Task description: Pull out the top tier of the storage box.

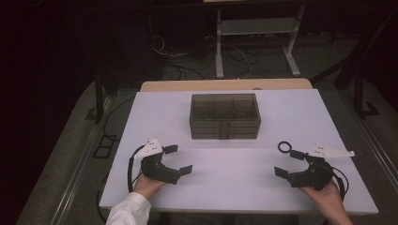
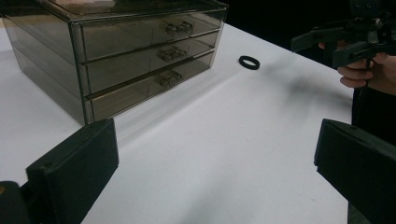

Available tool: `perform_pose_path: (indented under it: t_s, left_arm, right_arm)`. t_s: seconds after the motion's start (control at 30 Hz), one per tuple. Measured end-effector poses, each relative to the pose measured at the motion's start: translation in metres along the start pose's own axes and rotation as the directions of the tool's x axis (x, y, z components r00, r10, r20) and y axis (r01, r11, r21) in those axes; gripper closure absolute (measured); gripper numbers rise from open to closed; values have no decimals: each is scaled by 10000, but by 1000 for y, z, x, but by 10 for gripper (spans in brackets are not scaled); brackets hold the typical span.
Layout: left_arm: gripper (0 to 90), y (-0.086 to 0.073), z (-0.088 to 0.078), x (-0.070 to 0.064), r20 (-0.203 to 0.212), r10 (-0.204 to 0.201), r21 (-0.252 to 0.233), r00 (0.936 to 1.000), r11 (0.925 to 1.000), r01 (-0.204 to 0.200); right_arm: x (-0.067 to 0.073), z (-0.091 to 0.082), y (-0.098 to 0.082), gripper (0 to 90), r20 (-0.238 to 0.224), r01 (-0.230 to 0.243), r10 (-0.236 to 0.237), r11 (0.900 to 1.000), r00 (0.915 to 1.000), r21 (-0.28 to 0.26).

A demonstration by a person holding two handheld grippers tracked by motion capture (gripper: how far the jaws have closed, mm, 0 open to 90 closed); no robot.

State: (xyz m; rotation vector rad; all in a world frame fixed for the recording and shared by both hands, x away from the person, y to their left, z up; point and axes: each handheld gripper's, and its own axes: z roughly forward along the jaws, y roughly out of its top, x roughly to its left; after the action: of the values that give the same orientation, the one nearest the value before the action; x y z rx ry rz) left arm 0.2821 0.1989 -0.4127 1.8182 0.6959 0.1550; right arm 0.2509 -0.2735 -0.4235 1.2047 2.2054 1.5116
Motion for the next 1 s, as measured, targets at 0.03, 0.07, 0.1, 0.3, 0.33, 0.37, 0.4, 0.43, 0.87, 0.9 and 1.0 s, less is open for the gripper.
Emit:
perform_pose_path:
  t_s: [0.03,0.07,0.1,0.3,0.33,0.37,0.4,0.43,0.87,0.9,1.0]
  left_arm:
    - [0,0,0,0,-2,24,9,10000,10000,-24]
    - [0,0,0,0,-2,17,9,10000,10000,-17]
    - [0,0,0,0,7,7,11,10000,10000,-7]
    - [0,0,0,0,-9,-31,-5,10000,10000,31]
    - [0,0,0,0,-11,-31,-1,10000,10000,31]
    - [0,0,0,0,-10,-24,-3,10000,10000,24]
    - [0,0,0,0,-11,-21,-6,10000,10000,21]
    - [0,-1,0,0,-3,-29,-12,10000,10000,29]
    - [0,-1,1,0,20,-54,-1,10000,10000,54]
    - [0,-1,1,0,9,-48,2,10000,10000,48]
    - [0,-2,1,0,-3,-88,-13,10000,10000,88]
  right_arm:
    - [0,0,0,2,4,-9,9,10000,10000,-9]
    - [0,0,0,2,1,-18,18,10000,10000,-10]
    - [0,0,0,2,-5,-17,17,10000,10000,-12]
    - [1,-1,0,2,-77,-30,30,10000,10000,36]
    - [1,0,0,2,-112,-26,27,10000,9999,61]
    - [1,0,0,2,-142,-24,26,9999,9999,115]
    - [1,0,0,2,-173,-17,20,9999,9998,155]
    - [1,0,0,2,-199,-39,42,9999,9998,161]
    - [5,3,3,2,-373,-14,30,9991,9993,414]
    - [6,3,3,2,-375,-1,16,9992,9993,410]
    - [6,4,5,2,-330,30,-13,9986,9995,528]
